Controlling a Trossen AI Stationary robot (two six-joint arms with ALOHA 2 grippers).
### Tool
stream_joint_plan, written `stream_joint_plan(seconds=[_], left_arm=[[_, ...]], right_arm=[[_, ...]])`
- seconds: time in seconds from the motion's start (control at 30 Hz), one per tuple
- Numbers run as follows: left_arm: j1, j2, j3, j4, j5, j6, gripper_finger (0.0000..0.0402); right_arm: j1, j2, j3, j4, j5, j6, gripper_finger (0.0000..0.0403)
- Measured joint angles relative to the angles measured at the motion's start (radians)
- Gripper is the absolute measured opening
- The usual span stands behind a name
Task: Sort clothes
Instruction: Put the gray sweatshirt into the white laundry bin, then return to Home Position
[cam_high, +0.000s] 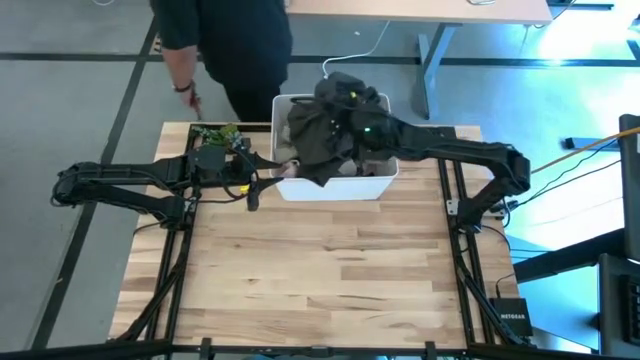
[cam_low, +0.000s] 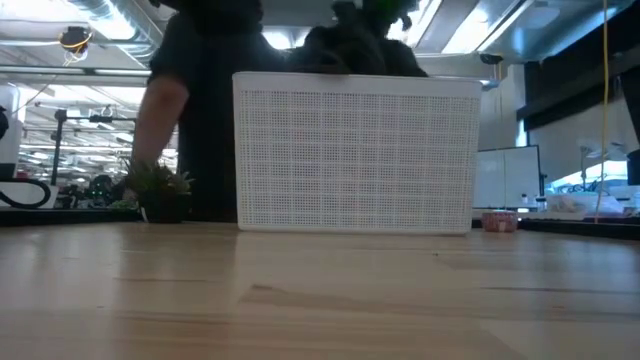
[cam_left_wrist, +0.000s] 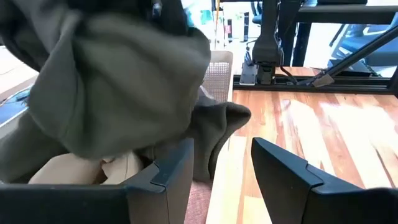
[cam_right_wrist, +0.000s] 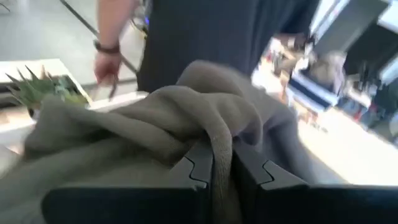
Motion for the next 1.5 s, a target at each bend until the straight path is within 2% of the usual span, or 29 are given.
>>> stream_joint_plan(seconds=[0.07,0.2,0.3,0.43,0.57,0.77,1.0,1.17,1.27,1.37,1.5], left_arm=[[0.0,0.0,0.0,0.001,0.0,0.0,0.0157],[0.0,0.0,0.0,0.001,0.0,0.0,0.0157],[0.0,0.0,0.0,0.001,0.0,0.0,0.0157],[0.0,0.0,0.0,0.0,0.0,0.0,0.0157],[0.0,0.001,0.0,0.01,0.0,0.038,0.0157],[0.0,0.001,0.0,0.051,0.0,0.053,0.0157],[-0.001,0.001,0.0,0.053,0.001,0.049,0.0157],[-0.002,-0.003,0.0,0.052,0.01,0.05,0.0157],[-0.001,-0.013,0.0,0.052,0.071,0.06,0.0157],[-0.002,-0.037,0.0,0.057,0.145,0.065,0.0157],[-0.002,-0.086,-0.02,0.067,0.164,0.063,0.0157]], right_arm=[[-0.019,0.023,-0.036,0.003,-0.045,0.056,0.0044],[-0.062,0.097,-0.1,0.008,-0.23,0.161,0.0057],[-0.085,0.169,-0.128,0.005,-0.318,0.257,0.0073],[-0.085,0.279,-0.132,-0.005,-0.344,0.297,0.0103],[-0.076,0.3,-0.131,-0.018,-0.345,0.29,0.0137],[-0.07,0.201,-0.043,-0.144,-0.343,0.263,0.018],[-0.069,0.054,0.096,-0.263,-0.429,0.278,0.023],[-0.069,-0.042,0.175,-0.357,-0.574,0.287,0.0254],[-0.047,-0.112,0.179,-0.449,-0.636,0.287,0.0254],[0.018,-0.194,0.141,-0.541,-0.608,0.286,0.0246],[0.138,-0.318,0.005,-0.593,-0.495,0.316,0.0231]])
